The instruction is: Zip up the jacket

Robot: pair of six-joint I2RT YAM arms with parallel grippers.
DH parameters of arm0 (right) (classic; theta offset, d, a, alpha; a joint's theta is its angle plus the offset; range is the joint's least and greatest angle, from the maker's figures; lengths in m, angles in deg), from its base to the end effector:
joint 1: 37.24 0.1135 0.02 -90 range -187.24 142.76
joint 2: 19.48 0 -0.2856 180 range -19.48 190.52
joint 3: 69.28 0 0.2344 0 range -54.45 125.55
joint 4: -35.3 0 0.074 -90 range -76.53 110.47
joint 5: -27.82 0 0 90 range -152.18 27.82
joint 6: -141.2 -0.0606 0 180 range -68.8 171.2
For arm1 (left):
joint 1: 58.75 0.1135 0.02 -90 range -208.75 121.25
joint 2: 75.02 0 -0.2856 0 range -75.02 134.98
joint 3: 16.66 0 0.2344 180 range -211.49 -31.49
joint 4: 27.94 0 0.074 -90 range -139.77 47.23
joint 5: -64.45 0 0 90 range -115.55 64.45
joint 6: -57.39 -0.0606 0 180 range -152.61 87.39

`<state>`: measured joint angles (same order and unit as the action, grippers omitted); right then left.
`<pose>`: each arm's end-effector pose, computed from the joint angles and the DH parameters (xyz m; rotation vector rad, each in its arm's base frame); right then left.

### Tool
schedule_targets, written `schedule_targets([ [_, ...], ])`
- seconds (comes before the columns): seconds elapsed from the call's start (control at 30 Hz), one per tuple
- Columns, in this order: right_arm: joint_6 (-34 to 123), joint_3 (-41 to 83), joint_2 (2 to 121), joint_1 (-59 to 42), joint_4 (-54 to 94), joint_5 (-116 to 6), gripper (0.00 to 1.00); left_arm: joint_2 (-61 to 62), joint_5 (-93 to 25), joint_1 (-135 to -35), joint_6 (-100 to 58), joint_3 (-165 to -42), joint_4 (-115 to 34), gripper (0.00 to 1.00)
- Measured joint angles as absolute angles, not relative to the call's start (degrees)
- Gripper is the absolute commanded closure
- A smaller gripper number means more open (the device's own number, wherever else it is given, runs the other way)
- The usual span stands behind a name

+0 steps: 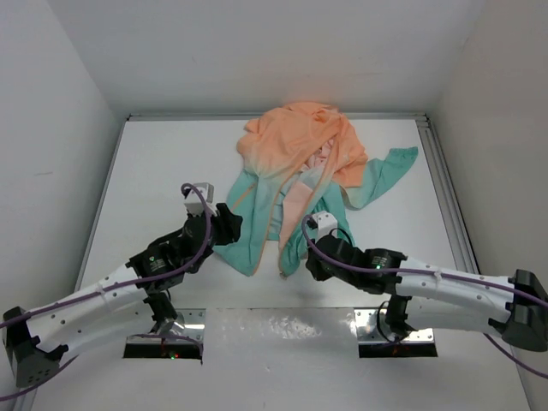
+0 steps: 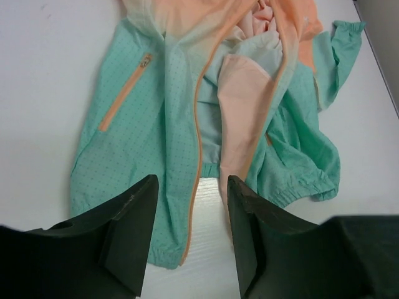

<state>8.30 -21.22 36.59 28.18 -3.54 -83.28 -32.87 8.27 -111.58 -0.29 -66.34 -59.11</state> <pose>0.0955 0.1564 0.2226 -0.2914 2.3569 0.5009 0.1203 -0.1028 0.2860 -0.0333 1.9320 -0.4141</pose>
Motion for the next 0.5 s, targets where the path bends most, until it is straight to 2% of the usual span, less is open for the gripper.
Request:
schedule_targets([
  [0.03, 8.0, -21.0, 36.0, 28.2, -3.0, -83.6, 1.00, -32.9, 7.9, -111.6, -0.2, -66.2, -59.3, 0.55],
  [0.07, 7.9, -21.0, 35.4, 28.2, -2.5, -83.7, 1.00, -32.8, 7.5, -111.6, -0.2, -66.2, -59.4, 0.61],
  [0.13, 7.1, -21.1, 34.6, 28.2, -1.6, -84.0, 1.00, -32.8, 6.5, -111.6, 0.1, -65.8, -58.9, 0.66],
  [0.17, 6.8, -21.3, 34.6, 28.2, -1.1, -84.0, 1.00, -32.8, 5.8, -111.6, 0.1, -65.2, -58.6, 0.74],
  [0.27, 5.2, -22.2, 35.7, 28.2, -0.1, -84.0, 1.00, -32.2, 3.8, -111.6, 0.2, -63.5, -58.3, 0.87],
  [0.3, 4.7, -22.4, 36.5, 28.2, 0.1, -84.0, 1.00, -31.8, 3.1, -111.6, 0.3, -62.9, -58.1, 0.99],
  [0.5, 1.7, -23.7, 41.0, 28.2, 2.1, -83.7, 1.00, -28.7, -0.7, -111.6, 0.0, -60.9, -57.5, 1.00],
])
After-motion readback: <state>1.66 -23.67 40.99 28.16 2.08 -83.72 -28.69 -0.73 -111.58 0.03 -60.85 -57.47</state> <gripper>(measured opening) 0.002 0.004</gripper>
